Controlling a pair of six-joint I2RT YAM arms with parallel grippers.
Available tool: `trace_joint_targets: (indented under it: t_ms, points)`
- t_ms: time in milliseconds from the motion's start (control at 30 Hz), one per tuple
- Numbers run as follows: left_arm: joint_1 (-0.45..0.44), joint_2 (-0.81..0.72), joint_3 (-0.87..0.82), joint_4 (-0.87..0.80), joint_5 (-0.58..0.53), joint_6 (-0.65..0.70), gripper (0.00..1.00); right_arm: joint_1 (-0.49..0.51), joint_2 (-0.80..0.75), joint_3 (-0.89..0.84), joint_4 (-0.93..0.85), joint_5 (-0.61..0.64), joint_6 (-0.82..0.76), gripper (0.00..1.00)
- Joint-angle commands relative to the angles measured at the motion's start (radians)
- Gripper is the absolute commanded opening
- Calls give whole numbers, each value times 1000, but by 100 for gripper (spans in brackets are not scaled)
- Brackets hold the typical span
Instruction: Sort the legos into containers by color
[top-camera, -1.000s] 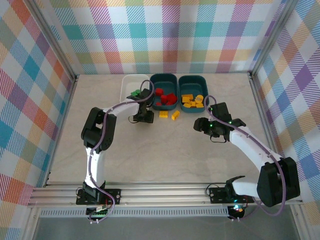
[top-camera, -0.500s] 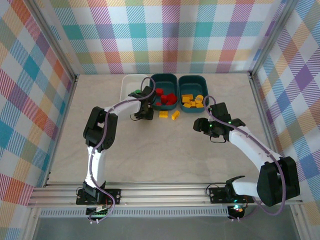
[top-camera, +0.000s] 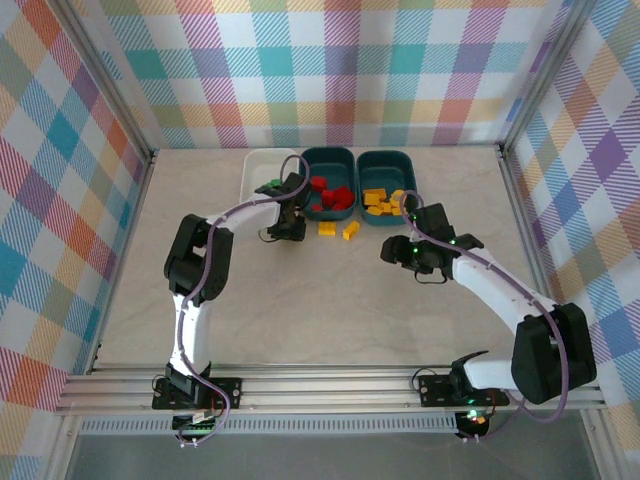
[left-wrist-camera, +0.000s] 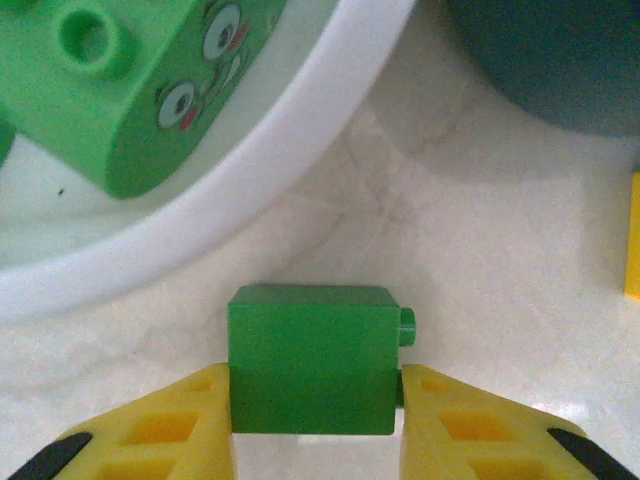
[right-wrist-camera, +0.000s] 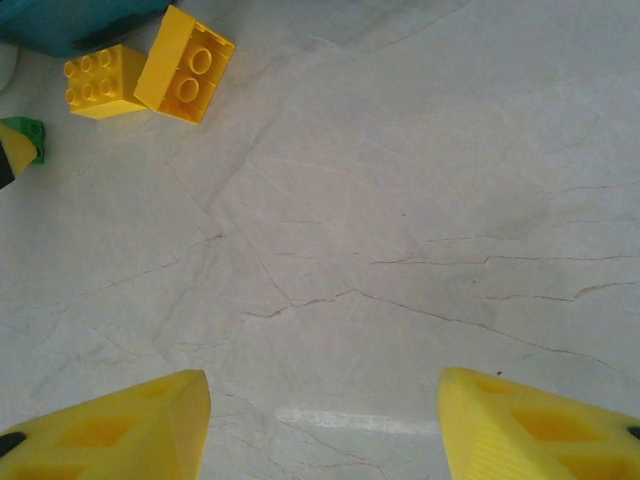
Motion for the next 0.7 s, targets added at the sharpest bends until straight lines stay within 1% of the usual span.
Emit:
trace_joint_targets:
  t_ms: [0,167,300,400,467,533,600,667]
  points:
    - [-8,-88,6,-54,18,-30,35,12,21,33,22,-9,2,62]
    - [-9,-137,24,-65,66,-43,34,20,32,39,30,-4,6,61]
    - [11,-147,109,-85,101,-74,34,25,47,49,32,-4,6,62]
    - [58,-98,222,-124,89,-95,33,28,62,62,35,-3,6,61]
    - [96,-45,298,-154,112,-104,33,29,71,74,38,-1,5,61]
    - [114,-4,353,-177,118,-100,34,29,79,82,38,2,3,62]
    - [116,5,353,-169,156,-92,37,31,83,86,37,2,3,62]
    - [105,-18,312,-139,180,-95,41,31,84,86,37,3,3,62]
